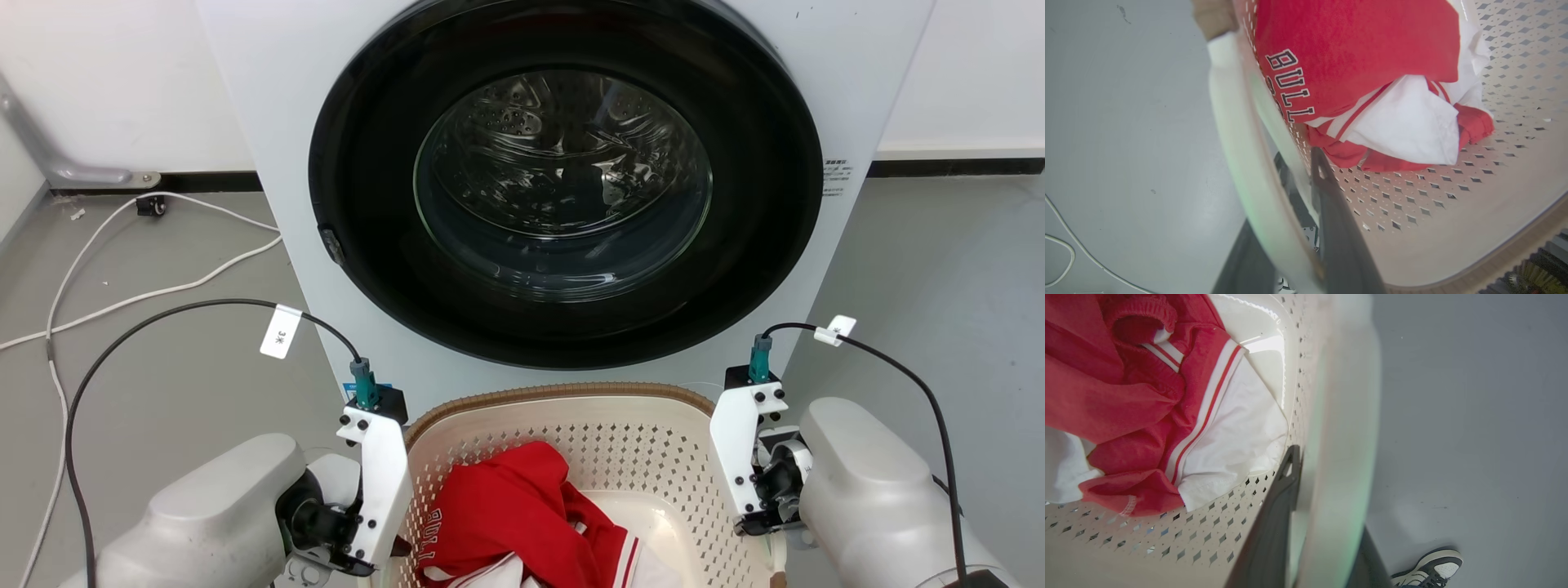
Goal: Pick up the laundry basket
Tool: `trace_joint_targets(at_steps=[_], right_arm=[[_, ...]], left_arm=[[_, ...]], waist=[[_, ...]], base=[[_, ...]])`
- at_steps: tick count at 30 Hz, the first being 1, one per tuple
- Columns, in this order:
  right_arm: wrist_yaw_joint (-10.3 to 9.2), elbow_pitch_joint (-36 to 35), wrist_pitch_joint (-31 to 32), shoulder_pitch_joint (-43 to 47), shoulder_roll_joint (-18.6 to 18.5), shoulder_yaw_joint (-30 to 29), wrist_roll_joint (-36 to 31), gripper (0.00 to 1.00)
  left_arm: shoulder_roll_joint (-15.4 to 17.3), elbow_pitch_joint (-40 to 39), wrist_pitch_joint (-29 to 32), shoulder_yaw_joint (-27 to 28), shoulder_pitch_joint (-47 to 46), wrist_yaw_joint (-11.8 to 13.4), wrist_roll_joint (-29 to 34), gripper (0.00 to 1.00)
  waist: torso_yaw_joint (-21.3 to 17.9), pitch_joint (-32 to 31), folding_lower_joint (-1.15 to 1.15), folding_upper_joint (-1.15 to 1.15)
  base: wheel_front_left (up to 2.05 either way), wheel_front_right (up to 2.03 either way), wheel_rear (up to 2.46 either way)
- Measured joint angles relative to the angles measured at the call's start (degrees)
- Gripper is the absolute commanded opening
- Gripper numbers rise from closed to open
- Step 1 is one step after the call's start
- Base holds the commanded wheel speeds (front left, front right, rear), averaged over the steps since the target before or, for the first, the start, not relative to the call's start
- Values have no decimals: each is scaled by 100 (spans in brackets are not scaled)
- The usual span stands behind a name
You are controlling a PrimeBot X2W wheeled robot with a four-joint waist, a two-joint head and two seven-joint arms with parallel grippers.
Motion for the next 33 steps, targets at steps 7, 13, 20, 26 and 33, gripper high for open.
trace_joint_targets(at_steps=[7, 13, 20, 26, 33], right_arm=[[-1, 15, 93, -14, 1, 79, 37, 0], [-1, 60, 141, -94, 4, 87, 30, 0], [-1, 60, 151, -156, 4, 148, 90, 0], [-1, 73, 148, -189, 4, 168, 125, 0], [-1, 112, 136, -195, 5, 169, 151, 0]], left_arm=[[23, -7, 49, -2, 36, 0, -44, 0], [33, -4, 102, -3, -36, 0, -80, 0], [18, 41, 153, -4, -97, 0, -93, 0], [18, 55, 185, -3, -127, -1, -94, 0], [13, 70, 203, -4, -146, -1, -105, 0]], waist=[[-86, -9, 1, 0], [-168, 43, 2, 0], [-267, 62, 2, 0], [-333, 65, 2, 0], [-376, 62, 2, 0]], base=[[0, 0, 0], [0, 0, 0], [0, 0, 0], [0, 0, 0], [0, 0, 0]])
